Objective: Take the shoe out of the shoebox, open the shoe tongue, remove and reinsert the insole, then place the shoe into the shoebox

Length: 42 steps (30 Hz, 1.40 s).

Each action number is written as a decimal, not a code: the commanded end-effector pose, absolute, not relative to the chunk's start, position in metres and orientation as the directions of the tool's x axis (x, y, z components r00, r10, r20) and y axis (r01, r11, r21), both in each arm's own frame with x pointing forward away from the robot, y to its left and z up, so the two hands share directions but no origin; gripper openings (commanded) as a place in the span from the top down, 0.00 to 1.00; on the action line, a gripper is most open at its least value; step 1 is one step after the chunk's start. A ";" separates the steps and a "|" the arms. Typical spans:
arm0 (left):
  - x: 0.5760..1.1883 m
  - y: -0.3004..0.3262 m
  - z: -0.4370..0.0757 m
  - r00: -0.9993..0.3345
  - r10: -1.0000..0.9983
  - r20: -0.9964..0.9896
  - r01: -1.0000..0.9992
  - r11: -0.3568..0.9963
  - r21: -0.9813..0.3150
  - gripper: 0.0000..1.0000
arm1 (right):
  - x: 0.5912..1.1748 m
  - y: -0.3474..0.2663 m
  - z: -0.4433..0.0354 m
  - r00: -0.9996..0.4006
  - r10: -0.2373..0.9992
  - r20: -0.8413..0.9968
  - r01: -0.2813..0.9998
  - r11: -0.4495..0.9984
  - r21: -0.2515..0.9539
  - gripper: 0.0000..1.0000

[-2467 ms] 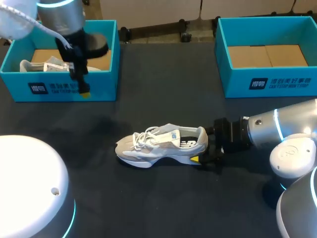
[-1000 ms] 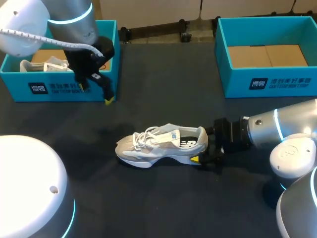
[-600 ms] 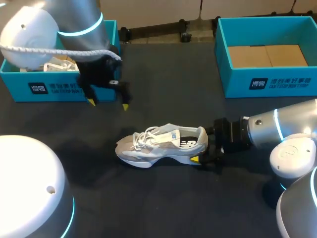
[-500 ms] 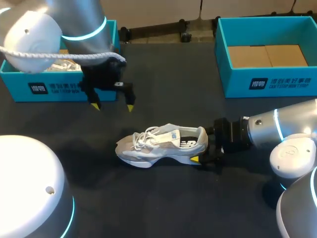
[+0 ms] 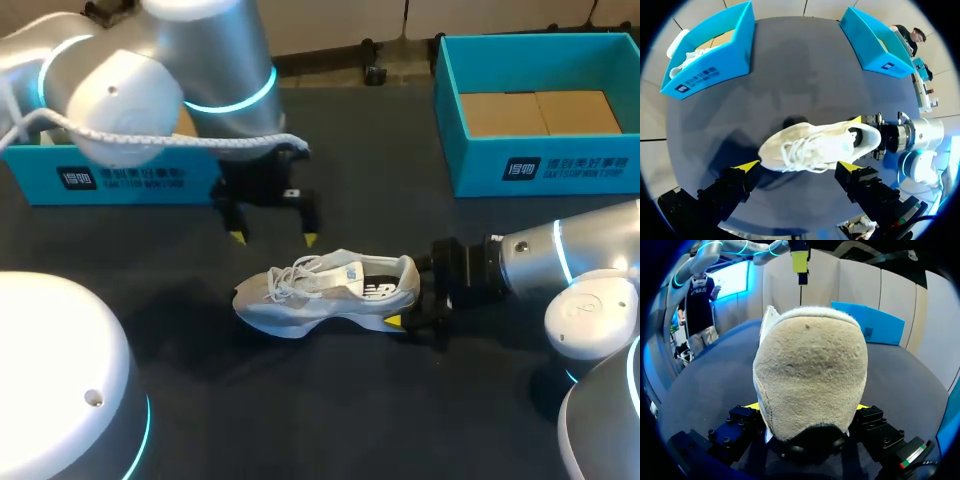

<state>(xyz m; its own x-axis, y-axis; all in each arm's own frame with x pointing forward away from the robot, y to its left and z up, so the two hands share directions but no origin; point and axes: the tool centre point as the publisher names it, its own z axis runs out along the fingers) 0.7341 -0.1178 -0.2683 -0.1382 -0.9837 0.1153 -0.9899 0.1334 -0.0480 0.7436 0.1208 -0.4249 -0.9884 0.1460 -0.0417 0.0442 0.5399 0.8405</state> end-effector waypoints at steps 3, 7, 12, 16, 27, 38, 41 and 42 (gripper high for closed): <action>0.737 -0.149 -0.284 -0.149 -0.985 0.086 -0.989 0.147 -0.035 0.00 | 0.743 0.123 -0.426 -0.988 0.147 -0.043 0.044 0.542 0.840 1.00; 0.736 -0.158 -0.292 -0.163 -0.984 0.073 -0.986 0.161 -0.028 0.00 | 0.743 0.123 -0.426 -0.988 0.147 -0.043 0.044 0.542 0.840 1.00; 0.734 -0.168 -0.297 -0.155 -0.986 0.061 -0.987 0.153 -0.044 0.00 | 0.743 0.123 -0.426 -0.988 0.147 -0.043 0.044 0.542 0.840 1.00; 0.734 -0.180 -0.301 -0.152 -0.987 0.061 -0.988 0.149 -0.045 0.00 | 0.743 0.123 -0.426 -0.988 0.147 -0.043 0.044 0.542 0.840 1.00; 0.734 -0.208 -0.317 -0.189 -0.981 0.047 -0.981 0.188 -0.039 0.00 | 0.743 0.123 -0.426 -0.988 0.147 -0.043 0.044 0.542 0.840 1.00; 0.739 -0.218 -0.338 -0.201 -0.979 0.020 -0.979 0.200 -0.028 0.00 | 0.743 0.123 -0.426 -0.988 0.147 -0.043 0.044 0.542 0.840 1.00; 0.739 -0.217 -0.340 -0.194 -0.981 0.016 -0.981 0.194 -0.028 0.00 | 0.743 0.123 -0.426 -0.988 0.147 -0.043 0.044 0.542 0.840 1.00; 0.739 -0.216 -0.341 -0.192 -0.981 0.013 -0.981 0.191 -0.031 0.00 | 0.743 0.123 -0.426 -0.988 0.147 -0.043 0.044 0.542 0.840 1.00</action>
<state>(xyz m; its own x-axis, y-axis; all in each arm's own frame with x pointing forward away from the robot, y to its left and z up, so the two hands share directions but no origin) 0.7393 -0.2139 -0.3380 -0.1935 -0.9810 0.0173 -0.9808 0.1930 -0.0275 0.7436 0.1208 -0.4249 -0.9884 0.1460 -0.0417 0.0442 0.5399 0.8406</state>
